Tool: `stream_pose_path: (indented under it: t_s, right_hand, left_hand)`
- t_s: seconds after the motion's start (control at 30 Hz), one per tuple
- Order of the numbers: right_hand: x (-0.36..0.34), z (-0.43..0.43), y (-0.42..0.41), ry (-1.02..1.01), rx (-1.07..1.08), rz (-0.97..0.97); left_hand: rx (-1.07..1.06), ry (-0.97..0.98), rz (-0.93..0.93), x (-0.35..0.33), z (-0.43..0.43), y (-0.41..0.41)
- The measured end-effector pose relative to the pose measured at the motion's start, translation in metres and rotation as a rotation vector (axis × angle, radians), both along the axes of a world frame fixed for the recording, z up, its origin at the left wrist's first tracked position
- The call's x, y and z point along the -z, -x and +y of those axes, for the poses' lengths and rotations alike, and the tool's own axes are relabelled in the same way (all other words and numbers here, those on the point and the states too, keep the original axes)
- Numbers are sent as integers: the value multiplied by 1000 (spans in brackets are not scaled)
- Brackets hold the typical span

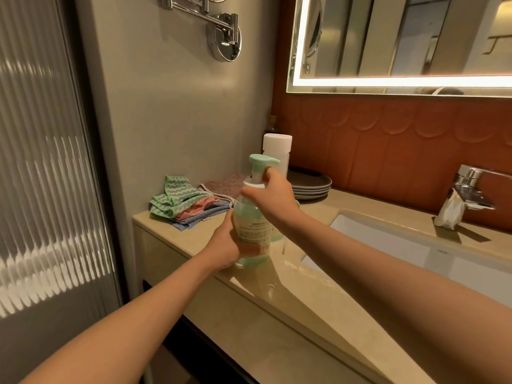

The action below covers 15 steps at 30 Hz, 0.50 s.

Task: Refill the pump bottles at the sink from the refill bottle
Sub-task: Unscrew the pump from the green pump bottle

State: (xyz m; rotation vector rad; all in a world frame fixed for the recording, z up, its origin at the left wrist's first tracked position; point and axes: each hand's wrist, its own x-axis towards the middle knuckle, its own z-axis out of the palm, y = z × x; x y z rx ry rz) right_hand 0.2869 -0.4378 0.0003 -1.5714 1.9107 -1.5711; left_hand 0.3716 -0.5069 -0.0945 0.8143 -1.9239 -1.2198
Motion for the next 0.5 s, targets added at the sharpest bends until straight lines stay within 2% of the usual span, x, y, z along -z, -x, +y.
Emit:
stream_pose_path:
  t_s: [0.1, 0.33, 0.5]
  right_hand:
    - [0, 0, -1, 5, -45, -69]
    - [-2, 0, 1, 24, 94, 34]
    - [-8, 5, -2, -48, -65, -47]
  left_hand:
    - [5, -15, -3, 0, 0, -1]
    - [-23, -15, -32, 0, 0, 1]
    - [4, 8, -7, 0, 2, -2]
